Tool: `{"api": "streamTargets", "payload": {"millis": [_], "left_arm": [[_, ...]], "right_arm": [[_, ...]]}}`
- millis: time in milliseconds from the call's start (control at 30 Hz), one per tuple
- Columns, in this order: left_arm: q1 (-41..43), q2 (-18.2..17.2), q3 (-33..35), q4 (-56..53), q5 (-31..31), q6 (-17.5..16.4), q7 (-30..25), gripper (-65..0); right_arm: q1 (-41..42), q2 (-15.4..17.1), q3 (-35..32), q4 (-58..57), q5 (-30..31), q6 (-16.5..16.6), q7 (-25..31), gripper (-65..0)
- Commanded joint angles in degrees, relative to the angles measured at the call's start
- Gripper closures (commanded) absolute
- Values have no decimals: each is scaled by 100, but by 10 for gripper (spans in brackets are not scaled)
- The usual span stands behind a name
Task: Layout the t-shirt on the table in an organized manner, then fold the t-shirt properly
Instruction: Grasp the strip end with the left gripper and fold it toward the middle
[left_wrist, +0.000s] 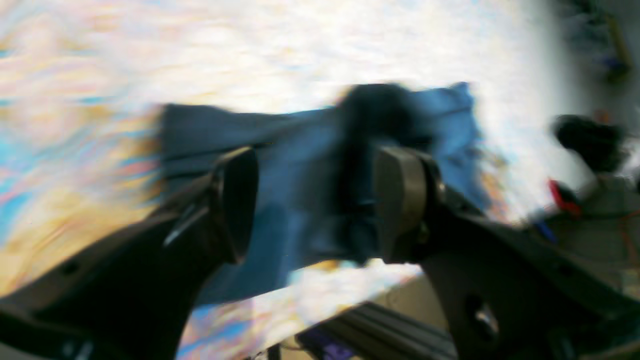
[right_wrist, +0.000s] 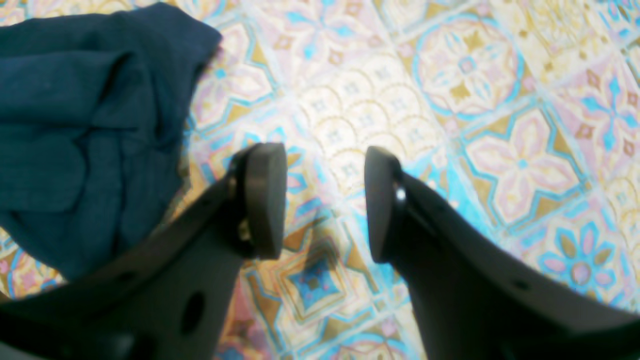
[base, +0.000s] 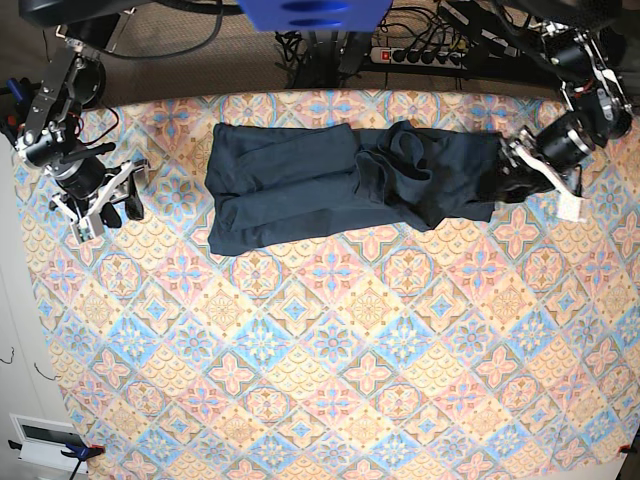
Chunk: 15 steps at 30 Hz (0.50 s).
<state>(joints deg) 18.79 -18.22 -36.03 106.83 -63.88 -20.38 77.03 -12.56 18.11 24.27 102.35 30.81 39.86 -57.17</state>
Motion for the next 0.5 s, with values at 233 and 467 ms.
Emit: {"api": "streamTargets", "payload": {"millis": [233,467], "left_arm": [[-687,77,821,-1087,1284,-6,-332,-360],[-723,244,2219,-1175,2594,12,-1062,-359]], "right_arm": [[56,92,4,73,88,14,112,-250],[47,92,4,100,88,14,112,-250]]}}
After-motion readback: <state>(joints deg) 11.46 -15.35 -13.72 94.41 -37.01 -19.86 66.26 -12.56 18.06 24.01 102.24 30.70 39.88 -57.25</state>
